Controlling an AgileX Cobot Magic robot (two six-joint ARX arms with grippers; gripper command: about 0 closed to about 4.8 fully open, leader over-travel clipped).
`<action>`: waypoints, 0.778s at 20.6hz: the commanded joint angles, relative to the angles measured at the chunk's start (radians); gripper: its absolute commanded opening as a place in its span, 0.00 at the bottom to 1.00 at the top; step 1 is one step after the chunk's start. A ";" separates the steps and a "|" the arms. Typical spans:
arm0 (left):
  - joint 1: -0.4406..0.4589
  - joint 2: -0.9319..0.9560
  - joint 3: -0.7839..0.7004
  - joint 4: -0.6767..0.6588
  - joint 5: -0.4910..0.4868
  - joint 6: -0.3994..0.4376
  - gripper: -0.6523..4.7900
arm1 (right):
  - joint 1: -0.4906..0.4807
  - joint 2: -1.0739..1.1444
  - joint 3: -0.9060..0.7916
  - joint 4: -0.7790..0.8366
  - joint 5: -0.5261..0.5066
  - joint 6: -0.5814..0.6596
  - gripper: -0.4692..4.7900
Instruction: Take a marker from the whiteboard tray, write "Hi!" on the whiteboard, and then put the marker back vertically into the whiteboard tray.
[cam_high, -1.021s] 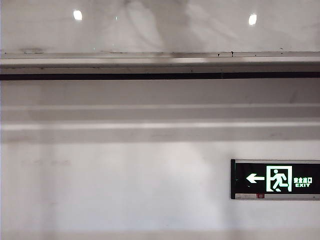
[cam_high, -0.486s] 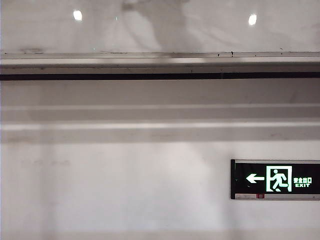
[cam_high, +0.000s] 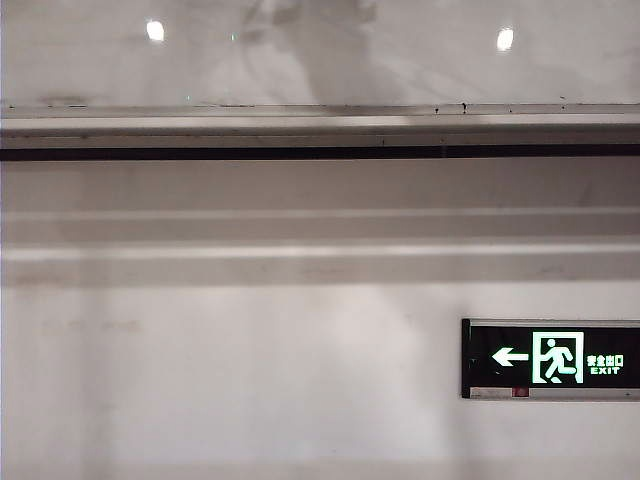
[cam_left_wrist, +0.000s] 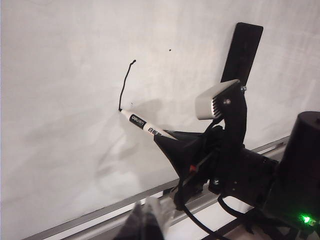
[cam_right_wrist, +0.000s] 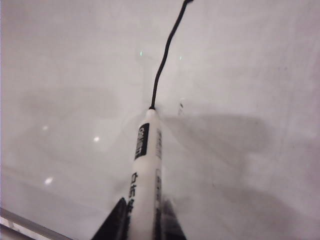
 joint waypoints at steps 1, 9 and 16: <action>0.000 -0.004 0.006 -0.002 0.006 0.007 0.11 | 0.009 -0.052 0.003 0.016 0.011 -0.008 0.09; 0.000 -0.004 0.006 -0.010 0.006 0.007 0.11 | 0.002 -0.054 0.003 0.084 0.002 -0.046 0.09; 0.000 -0.004 0.006 -0.010 0.006 0.007 0.11 | -0.009 -0.041 0.003 0.093 -0.040 -0.046 0.09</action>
